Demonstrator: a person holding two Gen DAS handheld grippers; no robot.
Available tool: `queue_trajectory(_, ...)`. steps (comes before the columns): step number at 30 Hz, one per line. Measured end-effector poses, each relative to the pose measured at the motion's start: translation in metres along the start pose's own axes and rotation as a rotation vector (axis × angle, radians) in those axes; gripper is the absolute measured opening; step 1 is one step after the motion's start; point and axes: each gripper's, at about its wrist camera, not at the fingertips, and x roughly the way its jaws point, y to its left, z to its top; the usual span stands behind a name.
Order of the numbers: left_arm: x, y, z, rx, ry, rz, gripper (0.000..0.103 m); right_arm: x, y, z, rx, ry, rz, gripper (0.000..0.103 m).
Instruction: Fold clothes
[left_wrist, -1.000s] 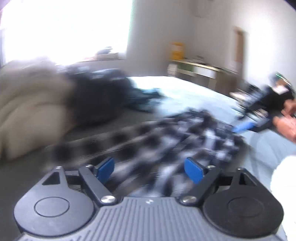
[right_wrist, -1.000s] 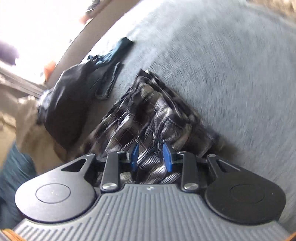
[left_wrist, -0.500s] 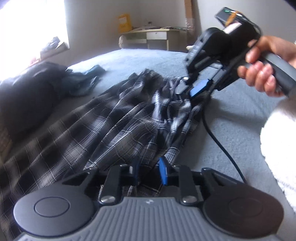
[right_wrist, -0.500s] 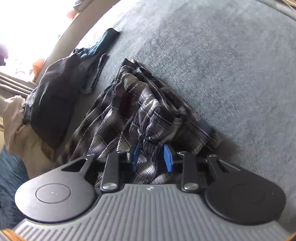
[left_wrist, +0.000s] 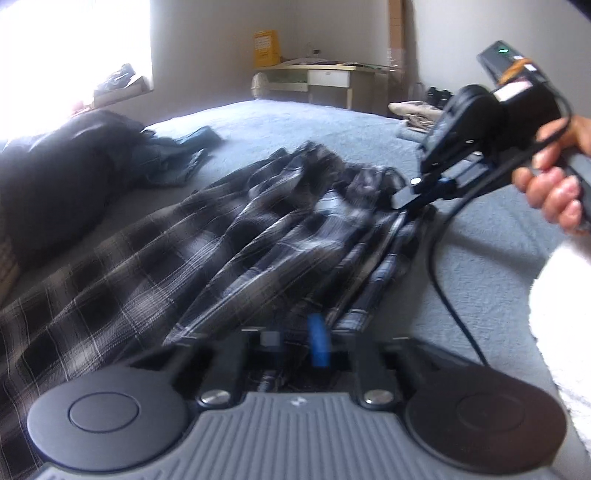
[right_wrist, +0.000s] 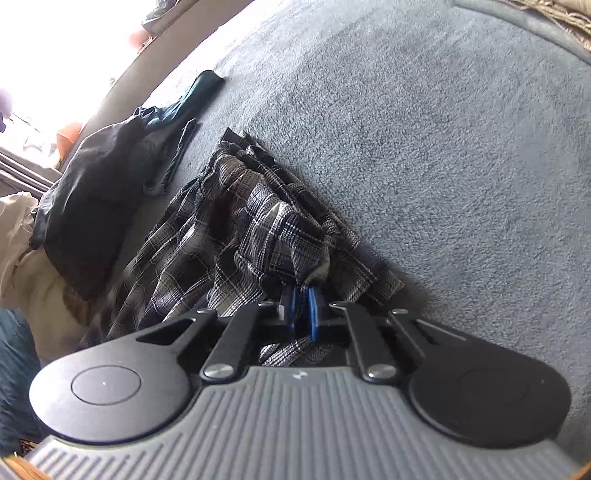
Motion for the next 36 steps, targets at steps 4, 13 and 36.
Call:
queue_trajectory(4,-0.008,0.001,-0.002,-0.031,-0.049,-0.041,0.000,-0.007,-0.001,-0.003,-0.007,-0.042,-0.025,0.005)
queue_trajectory(13,-0.009,-0.025,-0.011,0.055,-0.045,-0.120,0.001,-0.020,-0.005,-0.003,0.017,-0.076,-0.079,0.008)
queue_trajectory(36,0.012,-0.017,-0.016,0.065,-0.014,-0.102,0.008,0.091,0.137,0.029,-0.646,-0.035,-0.045,0.007)
